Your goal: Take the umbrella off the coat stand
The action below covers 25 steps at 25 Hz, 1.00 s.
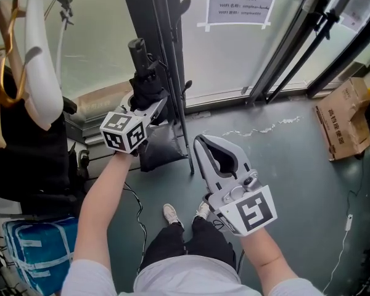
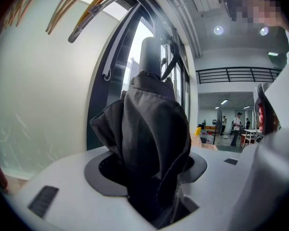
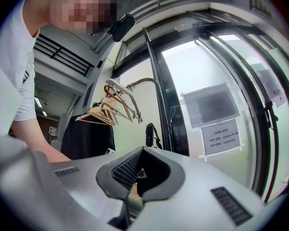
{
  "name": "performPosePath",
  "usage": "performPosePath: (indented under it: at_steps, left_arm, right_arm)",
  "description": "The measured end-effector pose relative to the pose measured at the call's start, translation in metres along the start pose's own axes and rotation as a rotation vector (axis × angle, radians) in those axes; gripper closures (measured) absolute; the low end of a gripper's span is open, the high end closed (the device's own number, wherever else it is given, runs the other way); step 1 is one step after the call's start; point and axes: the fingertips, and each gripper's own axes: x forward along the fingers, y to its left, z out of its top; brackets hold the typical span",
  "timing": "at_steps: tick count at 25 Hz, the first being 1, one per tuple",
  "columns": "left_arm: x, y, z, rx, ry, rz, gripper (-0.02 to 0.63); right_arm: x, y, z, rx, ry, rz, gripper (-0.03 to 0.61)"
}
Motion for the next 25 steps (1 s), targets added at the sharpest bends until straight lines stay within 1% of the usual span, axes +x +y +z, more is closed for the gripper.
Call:
performPosePath:
  at_steps: [5, 9, 13, 16, 19, 23, 25]
  left_arm:
    - [-0.007, -0.002, 0.002, -0.007, 0.005, 0.015, 0.354]
    - [-0.018, -0.004, 0.003, -0.012, 0.006, 0.034, 0.354]
    - [-0.030, -0.011, 0.003, 0.001, 0.013, 0.043, 0.354]
    - [-0.038, -0.018, 0.005, 0.003, 0.010, 0.047, 0.354]
    - [-0.047, -0.026, 0.010, -0.009, 0.005, 0.056, 0.354]
    - [-0.064, -0.039, 0.017, -0.048, -0.009, 0.061, 0.354]
    - [-0.072, -0.048, 0.018, -0.041, -0.012, 0.062, 0.354]
  right_arm:
    - [-0.001, -0.001, 0.007, -0.014, -0.005, 0.001, 0.560]
    - [0.005, 0.004, 0.016, -0.019, -0.018, 0.023, 0.560]
    - [0.010, 0.012, 0.025, -0.018, -0.034, 0.046, 0.560]
    - [0.011, 0.018, 0.031, -0.045, -0.054, 0.071, 0.560]
    - [0.009, 0.023, 0.036, -0.058, -0.068, 0.085, 0.560]
    - [0.002, 0.034, 0.040, -0.076, -0.080, 0.094, 0.560]
    - [-0.003, 0.038, 0.042, -0.081, -0.083, 0.096, 0.560]
